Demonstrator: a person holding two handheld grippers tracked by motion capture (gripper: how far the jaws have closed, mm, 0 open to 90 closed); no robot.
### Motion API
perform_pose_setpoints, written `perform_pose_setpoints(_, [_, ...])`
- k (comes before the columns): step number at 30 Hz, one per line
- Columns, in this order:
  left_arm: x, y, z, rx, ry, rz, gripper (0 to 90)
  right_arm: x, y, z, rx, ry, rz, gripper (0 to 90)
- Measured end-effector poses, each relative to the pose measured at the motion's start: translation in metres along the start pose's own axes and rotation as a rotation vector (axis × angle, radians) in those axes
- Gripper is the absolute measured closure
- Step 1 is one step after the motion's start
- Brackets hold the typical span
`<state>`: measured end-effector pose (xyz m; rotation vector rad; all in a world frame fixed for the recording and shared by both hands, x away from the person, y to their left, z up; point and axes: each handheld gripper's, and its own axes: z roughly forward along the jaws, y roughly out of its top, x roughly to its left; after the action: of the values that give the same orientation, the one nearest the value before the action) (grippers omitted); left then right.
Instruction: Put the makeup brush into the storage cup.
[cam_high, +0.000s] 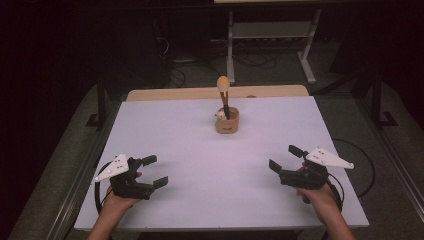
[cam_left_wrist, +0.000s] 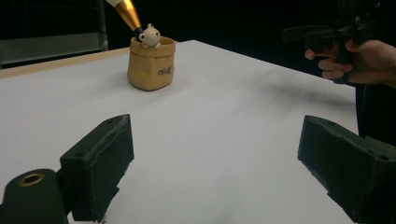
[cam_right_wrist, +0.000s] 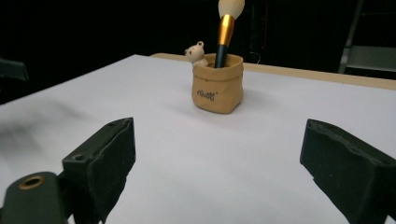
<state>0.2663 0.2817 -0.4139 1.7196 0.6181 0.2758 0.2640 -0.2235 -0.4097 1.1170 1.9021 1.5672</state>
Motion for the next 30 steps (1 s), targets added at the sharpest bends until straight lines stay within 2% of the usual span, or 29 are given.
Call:
perform_pose_setpoints(9, [0.001, -0.001, -0.001, 0.002, 0.002, 0.001, 10.0, -0.001, -0.011, -0.014, 0.017, -0.020, -0.002, 9.7])
perform_pose_setpoints(15, [0.000, -0.001, -0.002, 0.002, 0.005, -0.003, 10.0, -0.002, -0.016, -0.020, 0.038, -0.034, -0.033, 9.7])
perform_pose_setpoints(23, [-0.001, -0.003, -0.001, 0.015, 0.001, -0.007, 10.0, 0.001, -0.018, -0.013, 0.096, -0.012, -0.091, 8.5])
perform_pose_setpoints(30, [-0.002, -0.004, -0.001, 0.021, 0.000, -0.004, 10.0, 0.001, -0.016, -0.011, 0.092, -0.008, -0.096, 8.0])
